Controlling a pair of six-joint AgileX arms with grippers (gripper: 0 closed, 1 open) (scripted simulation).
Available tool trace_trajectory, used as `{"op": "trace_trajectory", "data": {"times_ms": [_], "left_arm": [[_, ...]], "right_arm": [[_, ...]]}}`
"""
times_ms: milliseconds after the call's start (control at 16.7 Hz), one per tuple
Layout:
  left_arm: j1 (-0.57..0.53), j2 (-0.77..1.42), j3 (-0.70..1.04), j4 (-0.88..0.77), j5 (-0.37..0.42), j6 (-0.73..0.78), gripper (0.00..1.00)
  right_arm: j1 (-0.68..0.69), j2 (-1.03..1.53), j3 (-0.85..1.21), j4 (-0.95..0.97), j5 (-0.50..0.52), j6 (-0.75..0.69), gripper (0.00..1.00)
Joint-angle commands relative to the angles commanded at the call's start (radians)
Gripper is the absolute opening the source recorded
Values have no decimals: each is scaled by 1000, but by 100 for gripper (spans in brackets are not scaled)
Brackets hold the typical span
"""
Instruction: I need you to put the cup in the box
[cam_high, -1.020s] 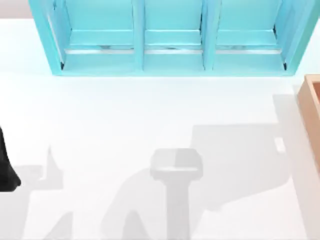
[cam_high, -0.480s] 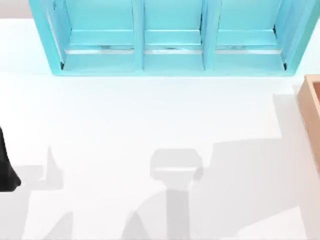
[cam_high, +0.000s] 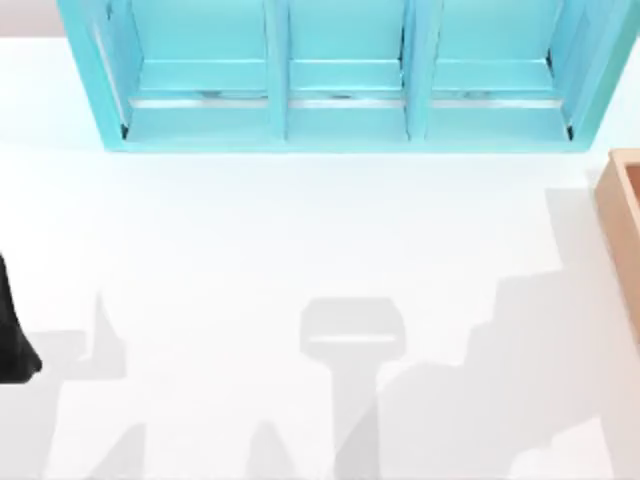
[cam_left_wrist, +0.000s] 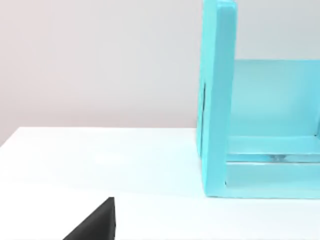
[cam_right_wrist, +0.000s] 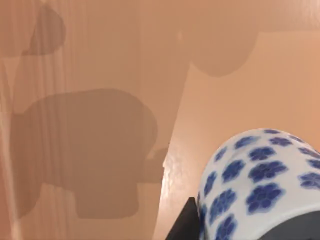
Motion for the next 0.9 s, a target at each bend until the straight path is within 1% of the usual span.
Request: {"op": "trace_trajectory", "data": {"times_ms": [300, 900], "left_arm": [[0, 0, 0, 0, 0, 0, 100], [0, 0, 0, 0, 0, 0, 100]], "right_arm": [[1, 5, -16, 16, 2, 0, 0], [1, 5, -16, 16, 2, 0, 75]]}}
